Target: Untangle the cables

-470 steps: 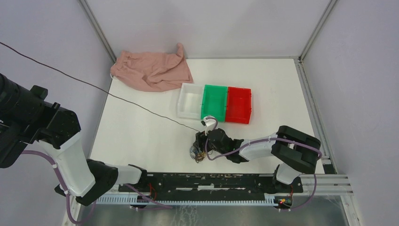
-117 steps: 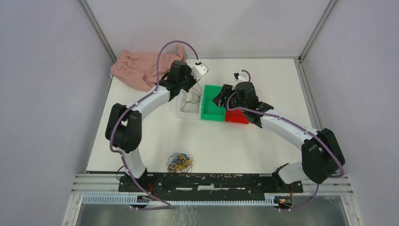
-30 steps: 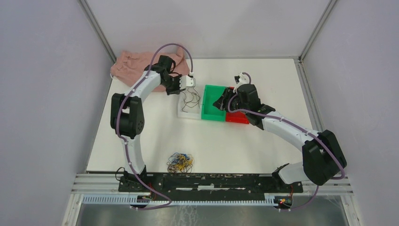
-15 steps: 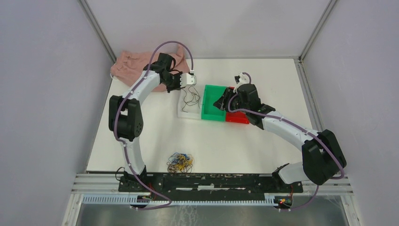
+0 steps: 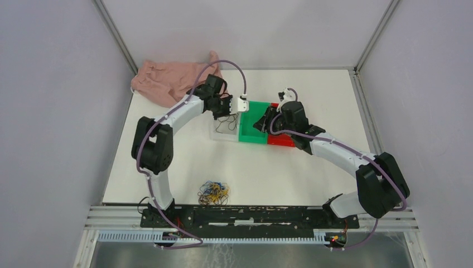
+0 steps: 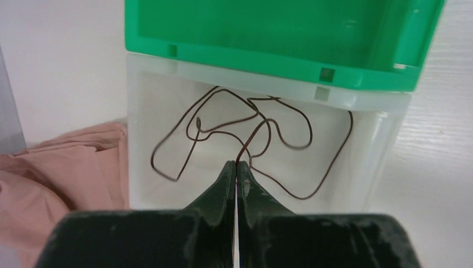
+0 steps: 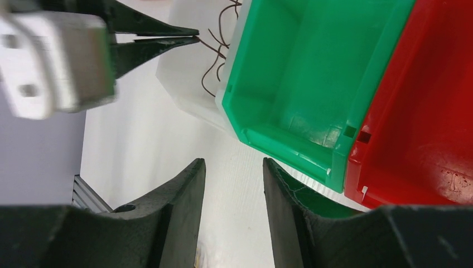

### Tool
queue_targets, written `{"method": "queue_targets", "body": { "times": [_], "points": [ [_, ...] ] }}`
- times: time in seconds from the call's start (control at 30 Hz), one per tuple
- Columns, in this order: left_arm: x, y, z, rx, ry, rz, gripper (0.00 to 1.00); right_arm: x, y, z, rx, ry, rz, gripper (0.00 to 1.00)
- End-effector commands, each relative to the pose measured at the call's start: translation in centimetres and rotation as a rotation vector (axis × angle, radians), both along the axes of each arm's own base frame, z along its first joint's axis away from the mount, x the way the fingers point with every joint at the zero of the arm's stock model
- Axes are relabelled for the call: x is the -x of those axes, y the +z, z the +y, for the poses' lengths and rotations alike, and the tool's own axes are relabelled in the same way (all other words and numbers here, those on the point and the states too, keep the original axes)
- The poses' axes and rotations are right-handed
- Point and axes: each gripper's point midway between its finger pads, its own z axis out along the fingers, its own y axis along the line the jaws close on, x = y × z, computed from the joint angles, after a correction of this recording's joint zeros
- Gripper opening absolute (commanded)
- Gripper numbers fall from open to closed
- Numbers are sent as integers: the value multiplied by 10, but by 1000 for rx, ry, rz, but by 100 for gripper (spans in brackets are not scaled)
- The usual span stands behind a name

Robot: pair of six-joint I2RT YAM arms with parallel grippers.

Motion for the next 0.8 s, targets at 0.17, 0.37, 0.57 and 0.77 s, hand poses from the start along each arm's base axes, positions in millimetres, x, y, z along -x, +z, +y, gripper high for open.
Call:
{"method": "queue_targets", "body": {
  "times": [0.17,0.37,0.57,0.77],
  "points": [
    [-62,-23,10,-49,265,-219,16,-6,6,-2,-26,-14,-31,49],
    [-53,16,5,13,278,-179,82,-2,10,0,-31,19,-53,50],
    [-36,74,14,76,289,-129,96,13,18,9,-20,112,-112,60],
    [-10,109,31,103,307,-73,99,69,19,59,130,366,-224,71]
  ]
}}
